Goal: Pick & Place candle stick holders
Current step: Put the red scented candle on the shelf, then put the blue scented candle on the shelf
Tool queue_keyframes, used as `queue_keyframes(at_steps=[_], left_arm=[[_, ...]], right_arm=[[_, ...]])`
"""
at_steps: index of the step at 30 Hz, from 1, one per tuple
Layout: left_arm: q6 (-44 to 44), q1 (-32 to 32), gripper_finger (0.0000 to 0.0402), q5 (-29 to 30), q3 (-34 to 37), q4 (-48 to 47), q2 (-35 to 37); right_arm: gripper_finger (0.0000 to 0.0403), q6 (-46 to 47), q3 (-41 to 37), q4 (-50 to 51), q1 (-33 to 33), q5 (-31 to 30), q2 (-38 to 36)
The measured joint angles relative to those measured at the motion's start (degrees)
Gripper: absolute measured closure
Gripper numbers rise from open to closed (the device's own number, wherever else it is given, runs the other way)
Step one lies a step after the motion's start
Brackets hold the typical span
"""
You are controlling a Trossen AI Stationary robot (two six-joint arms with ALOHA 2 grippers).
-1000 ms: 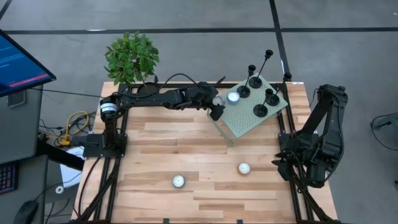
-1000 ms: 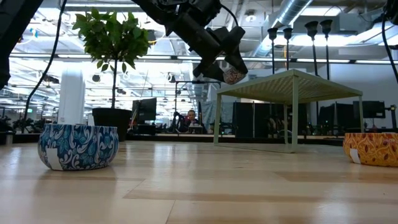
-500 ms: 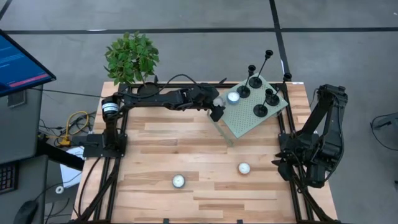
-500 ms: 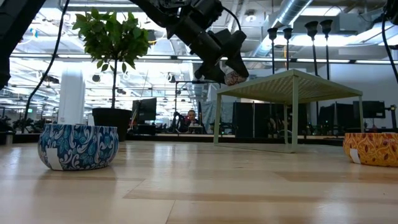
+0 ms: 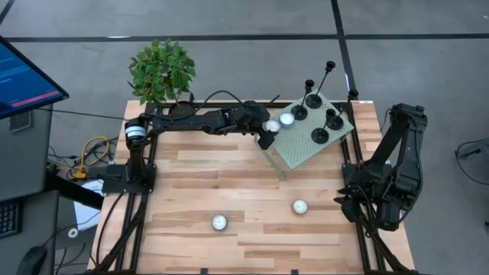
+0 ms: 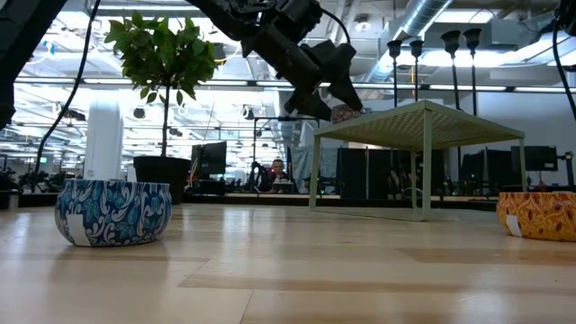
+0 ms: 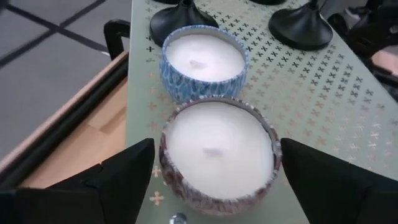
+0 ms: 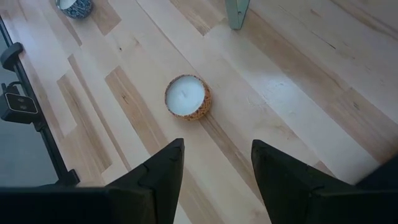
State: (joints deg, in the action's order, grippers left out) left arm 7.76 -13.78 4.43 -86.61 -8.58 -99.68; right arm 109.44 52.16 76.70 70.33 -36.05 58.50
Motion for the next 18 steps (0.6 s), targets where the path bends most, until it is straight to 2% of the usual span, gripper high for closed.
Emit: queue_keyframes(at_steps=[10,14,18], left_arm=[[-2.6,-0.1,0.0057,0.0,0.0,0.2,1.4],[-3.0,-0.2,0.0054,0.0,0.0,-0.8,4.6],[-2.9,1.4,0.0054,0.1,0.0,-8.5,11.7]], right_arm=[[0.0223,0.1,0.0,-0.1,0.0,0.0,0.0],[0.0223,0.1,0.0,-0.4,0.0,0.0,0.0],[0.0223,0.0,0.0,-1.5,0.0,0.0,0.0]])
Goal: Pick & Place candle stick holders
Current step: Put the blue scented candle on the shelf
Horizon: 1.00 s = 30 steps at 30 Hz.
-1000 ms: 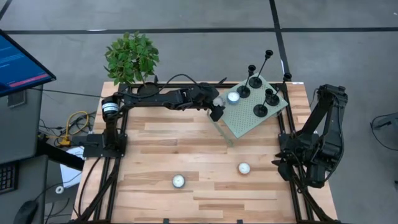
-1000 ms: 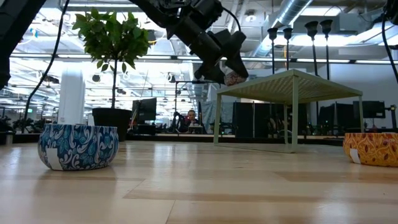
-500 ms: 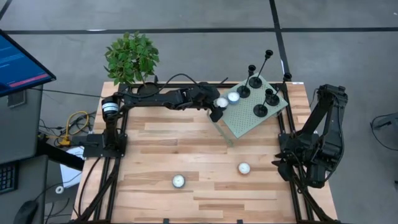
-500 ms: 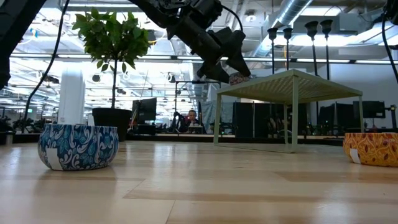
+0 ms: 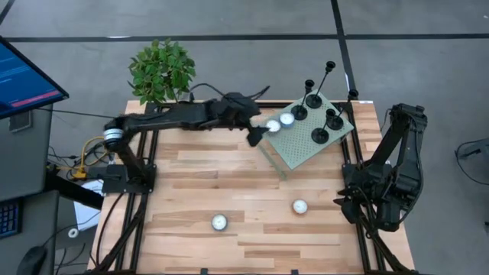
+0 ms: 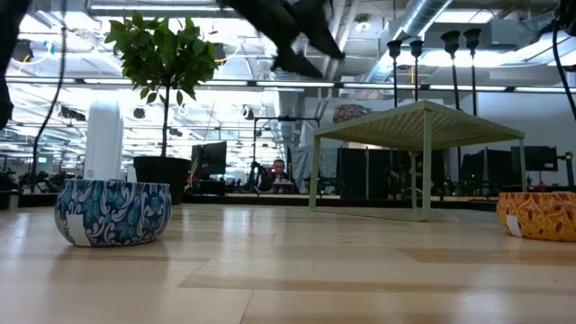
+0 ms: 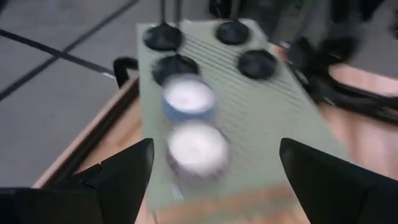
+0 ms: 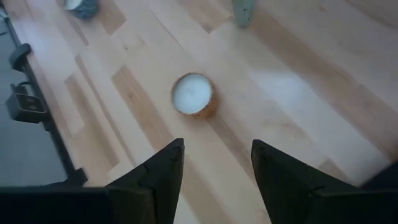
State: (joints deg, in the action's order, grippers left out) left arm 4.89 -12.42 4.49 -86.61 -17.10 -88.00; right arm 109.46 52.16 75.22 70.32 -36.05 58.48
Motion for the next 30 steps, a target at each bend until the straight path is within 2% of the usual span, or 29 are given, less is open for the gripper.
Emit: queue_keyframes(at_steps=[3,7,11,15,19,26,30], left_arm=[[0.0,3.0,0.0057,-0.1,0.0,-9.6,7.0],[0.9,7.9,0.0061,-0.2,0.0,-20.2,14.9],[6.2,13.2,0.0062,2.1,0.0,-24.6,21.3],[11.5,18.3,0.0064,4.6,0.0,-28.6,24.5],[17.7,21.9,0.0069,4.8,0.0,-32.1,25.7],[22.5,27.8,0.0078,4.7,0.1,-39.9,24.0],[23.3,32.0,0.0076,4.6,3.4,-41.7,22.0]], right_arm=[[0.0223,-3.1,0.0,-4.0,0.0,0.0,0.0],[0.0216,-14.8,0.0,-10.6,-1.1,0.0,0.0],[0.0205,-25.8,0.0,-14.9,-5.4,0.0,0.0],[0.0199,-39.1,0.0,-20.3,-11.7,1.7,0.1],[0.0199,-47.2,0.0,-21.9,-20.0,11.0,2.6],[0.0178,-49.9,0.0,-22.0,-30.4,30.9,9.7],[0.0167,-50.0,0.0,-23.5,-32.0,35.9,12.1]])
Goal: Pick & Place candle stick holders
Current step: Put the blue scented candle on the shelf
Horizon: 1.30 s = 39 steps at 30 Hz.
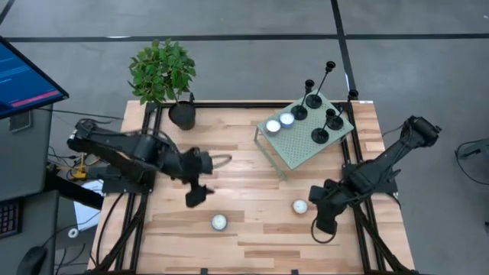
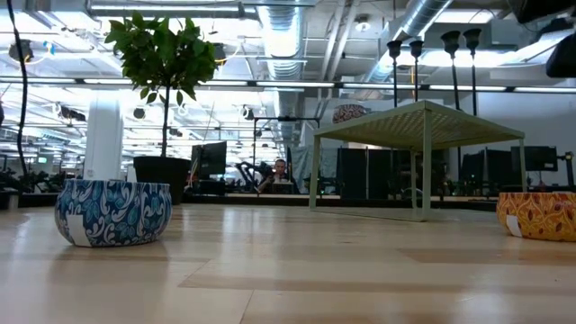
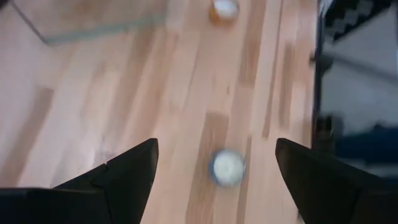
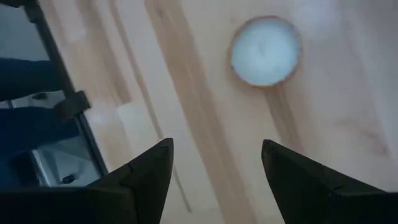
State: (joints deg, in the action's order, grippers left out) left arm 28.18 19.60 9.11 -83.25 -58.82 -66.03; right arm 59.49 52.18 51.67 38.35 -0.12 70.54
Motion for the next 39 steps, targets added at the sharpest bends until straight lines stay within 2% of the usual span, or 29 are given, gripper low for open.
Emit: queue_keyframes(at_steps=[7,9,12,16,21,26,33,39], left_arm=[[1.1,4.6,0.0077,-0.3,9.2,0.7,-3.2],[1.0,5.2,0.0076,-2.9,11.8,2.2,-4.3],[0.4,5.9,0.0076,-6.7,15.1,7.2,-6.1],[-1.4,6.8,0.0077,-8.2,17.9,14.9,-8.9],[-7.5,7.5,0.0076,-9.7,18.6,18.3,-13.6],[-8.7,7.4,0.0076,-9.6,18.6,19.8,-17.5],[-11.6,7.4,0.0074,-9.6,18.5,23.6,-19.4],[-11.6,7.4,0.0059,-9.6,18.6,24.1,-22.0]], right_arm=[[0.017,0.0,0.0,-2.5,1.8,0.1,0.7],[0.017,0.0,0.0,-2.5,2.2,0.1,0.7],[0.017,0.0,0.0,-2.5,2.5,0.0,0.7],[0.017,0.1,0.0,-2.5,2.5,-0.1,0.7],[0.017,0.5,0.0,-2.8,2.5,-0.1,0.7],[0.017,0.6,0.0,-3.4,2.5,-0.1,0.7],[0.017,1.2,0.0,-4.4,2.5,-0.1,0.7],[0.017,1.0,0.0,-4.5,2.5,0.1,0.7]])
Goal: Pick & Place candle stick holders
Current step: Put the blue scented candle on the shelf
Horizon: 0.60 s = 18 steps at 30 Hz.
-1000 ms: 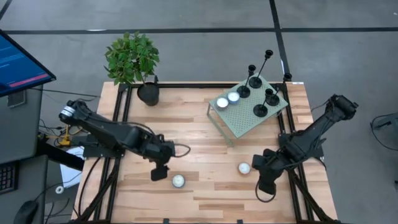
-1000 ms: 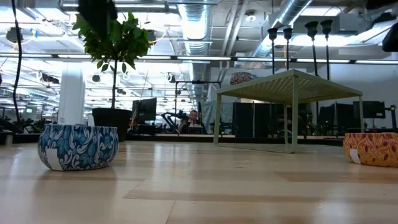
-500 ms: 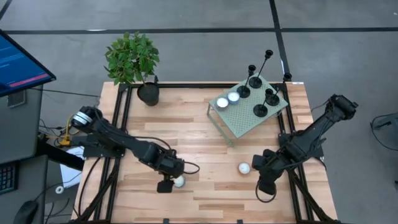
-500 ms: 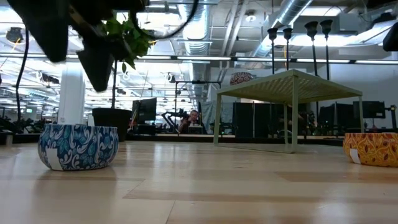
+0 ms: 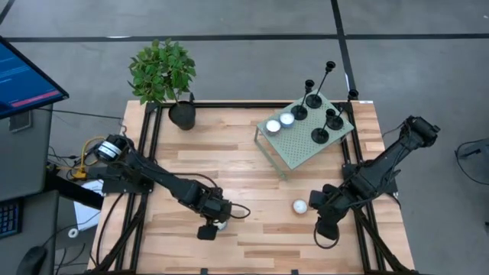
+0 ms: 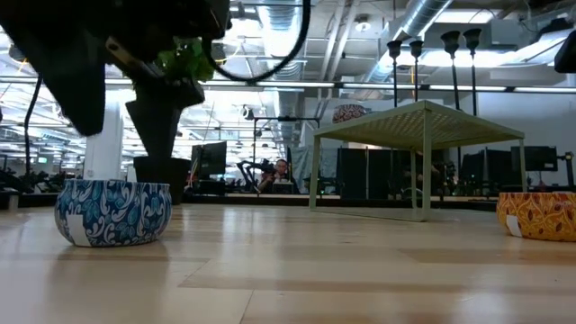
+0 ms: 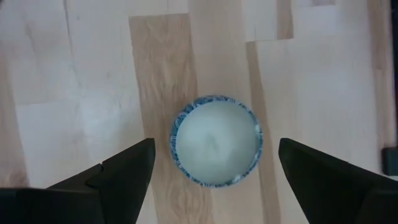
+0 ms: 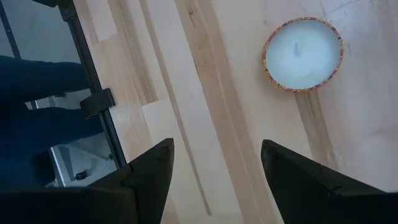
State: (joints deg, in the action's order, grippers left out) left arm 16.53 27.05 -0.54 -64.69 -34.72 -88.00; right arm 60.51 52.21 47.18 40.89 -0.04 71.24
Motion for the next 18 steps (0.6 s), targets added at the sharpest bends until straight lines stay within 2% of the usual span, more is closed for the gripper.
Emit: queue_keyframes(at_steps=[7,18], left_arm=[[0.4,0.0,0.0043,-3.4,0.0,3.0,-3.5],[0.4,0.4,0.0044,-2.1,0.0,3.4,-6.9]], right_arm=[[0.017,-0.5,0.0,-0.1,1.6,0.1,0.0],[0.017,0.4,0.0,-0.1,4.0,0.1,0.0]])
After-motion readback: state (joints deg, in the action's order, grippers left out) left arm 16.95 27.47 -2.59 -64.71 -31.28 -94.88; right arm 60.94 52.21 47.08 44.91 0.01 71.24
